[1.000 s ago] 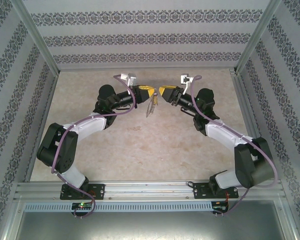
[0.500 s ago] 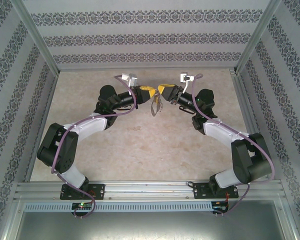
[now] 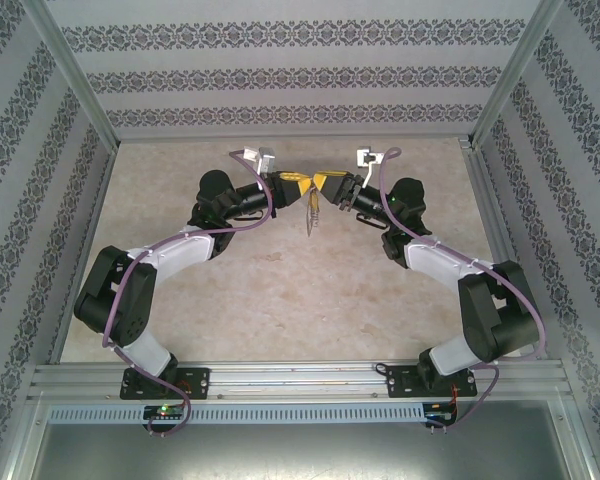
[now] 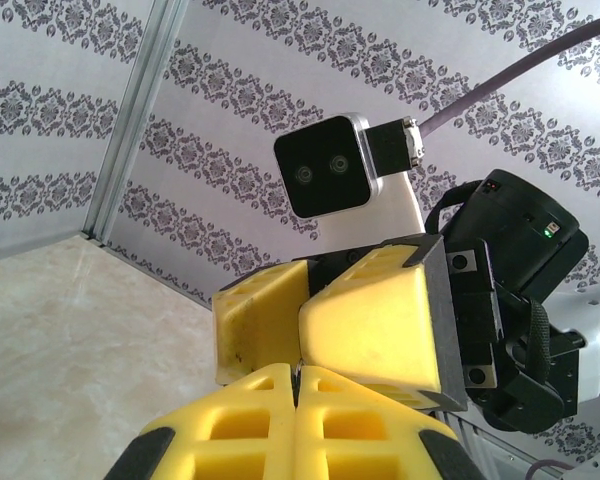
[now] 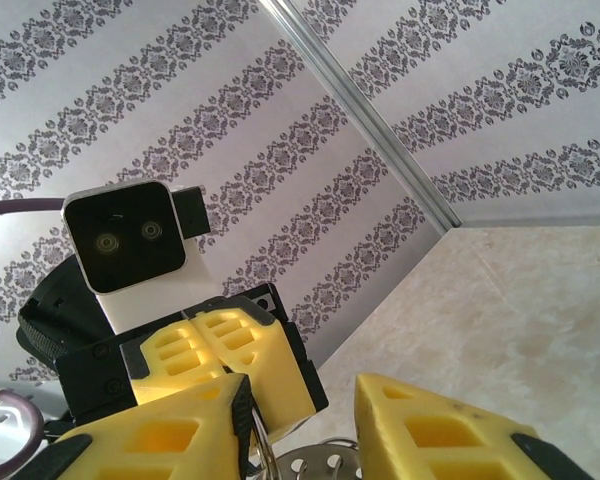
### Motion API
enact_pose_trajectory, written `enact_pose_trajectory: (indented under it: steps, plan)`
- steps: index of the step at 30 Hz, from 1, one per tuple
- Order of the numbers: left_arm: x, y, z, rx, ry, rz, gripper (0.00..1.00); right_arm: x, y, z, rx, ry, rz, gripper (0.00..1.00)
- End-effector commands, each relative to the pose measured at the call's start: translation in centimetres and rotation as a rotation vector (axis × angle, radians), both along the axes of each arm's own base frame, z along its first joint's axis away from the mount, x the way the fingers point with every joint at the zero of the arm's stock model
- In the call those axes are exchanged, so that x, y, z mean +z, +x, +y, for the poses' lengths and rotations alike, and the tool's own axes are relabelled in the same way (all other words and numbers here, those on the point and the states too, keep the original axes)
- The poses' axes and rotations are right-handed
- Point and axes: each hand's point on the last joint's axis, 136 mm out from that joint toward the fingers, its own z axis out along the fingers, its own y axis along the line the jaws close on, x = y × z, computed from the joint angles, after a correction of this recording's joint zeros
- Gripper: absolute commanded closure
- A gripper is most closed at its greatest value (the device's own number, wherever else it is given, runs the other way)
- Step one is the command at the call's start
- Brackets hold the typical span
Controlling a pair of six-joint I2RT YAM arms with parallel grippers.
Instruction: Put the keys on the keyring
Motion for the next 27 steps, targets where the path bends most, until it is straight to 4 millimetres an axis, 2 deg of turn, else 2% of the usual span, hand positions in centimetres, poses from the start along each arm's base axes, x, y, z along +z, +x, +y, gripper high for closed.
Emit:
enact_pose_trajectory:
  steps: [1, 11, 20, 22, 27]
  plan:
    - [3.0, -1.1, -0.2, -0.008, -0.03, -0.096, 1.0, 0.4, -1.1, 0.7, 0.037, 0.006, -0.053, 0.68]
    - [3.1, -1.1, -0.3, -0.006, -0.03, -0.097, 1.0, 0.0, -1.7, 1.0, 0.05, 0.01, -0.056, 0.78]
    - [2.8, -1.0, -0.1, 0.008, -0.016, -0.093, 1.0, -0.1, -1.7, 0.7, 0.043, 0.002, -0.058, 1.0]
    - [2.6, -0.8, 0.0, 0.027, -0.002, -0.091, 1.0, -0.2, -1.6, 0.5, 0.039, -0.002, -0.058, 1.0]
    - [1.8, 0.0, 0.3, 0.085, 0.068, -0.083, 0.71, -0.6, -0.8, -0.1, 0.025, -0.028, -0.047, 1.0]
